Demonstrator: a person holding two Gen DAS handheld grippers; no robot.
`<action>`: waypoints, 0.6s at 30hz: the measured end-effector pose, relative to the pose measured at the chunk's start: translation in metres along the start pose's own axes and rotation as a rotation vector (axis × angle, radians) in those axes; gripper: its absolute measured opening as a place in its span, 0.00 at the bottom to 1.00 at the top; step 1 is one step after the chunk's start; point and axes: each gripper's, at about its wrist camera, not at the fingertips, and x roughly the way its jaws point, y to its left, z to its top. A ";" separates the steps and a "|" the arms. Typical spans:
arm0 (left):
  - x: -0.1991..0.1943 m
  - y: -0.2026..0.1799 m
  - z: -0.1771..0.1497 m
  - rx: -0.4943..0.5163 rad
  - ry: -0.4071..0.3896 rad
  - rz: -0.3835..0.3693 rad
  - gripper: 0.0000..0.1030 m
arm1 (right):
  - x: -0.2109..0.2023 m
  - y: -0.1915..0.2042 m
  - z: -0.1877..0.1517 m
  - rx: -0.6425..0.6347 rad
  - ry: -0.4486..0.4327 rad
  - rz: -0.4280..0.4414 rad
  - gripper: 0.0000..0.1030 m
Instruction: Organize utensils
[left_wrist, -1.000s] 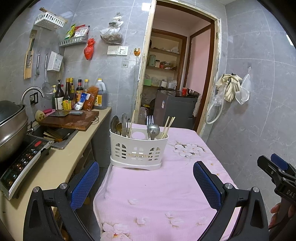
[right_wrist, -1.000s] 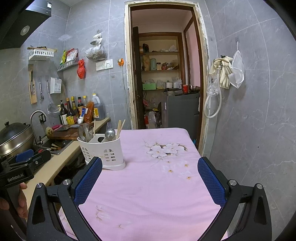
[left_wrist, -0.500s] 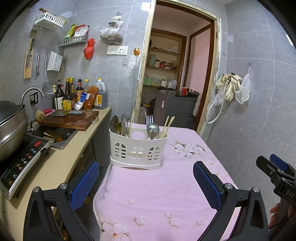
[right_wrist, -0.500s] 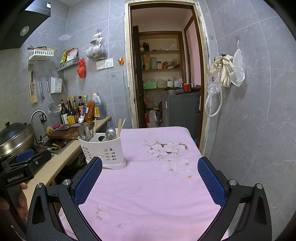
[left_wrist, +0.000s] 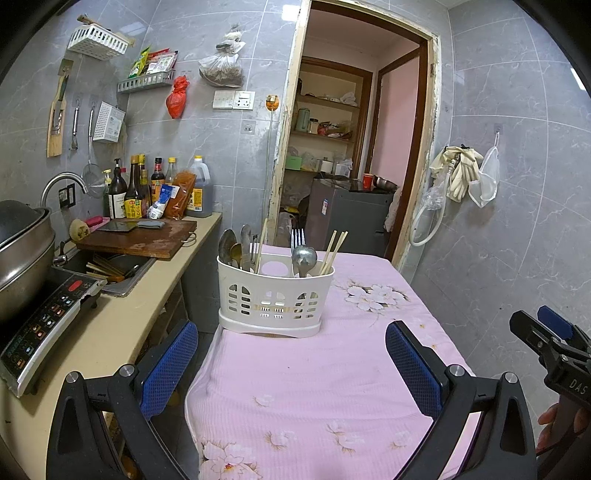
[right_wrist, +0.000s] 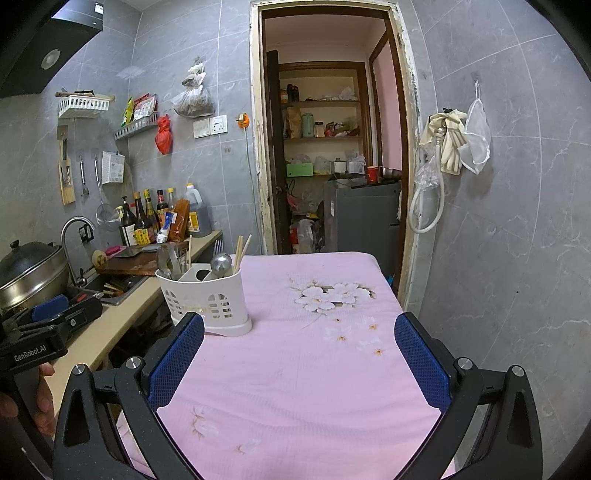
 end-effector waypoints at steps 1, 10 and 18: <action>0.000 0.000 0.000 0.000 0.000 0.000 0.99 | 0.000 0.000 0.000 0.000 0.001 0.001 0.99; 0.001 0.001 0.000 0.001 0.000 -0.001 0.99 | 0.000 0.000 0.000 0.000 0.001 0.001 0.99; 0.001 0.002 0.000 0.000 0.001 -0.002 0.99 | 0.000 0.001 0.000 -0.001 0.003 0.001 0.99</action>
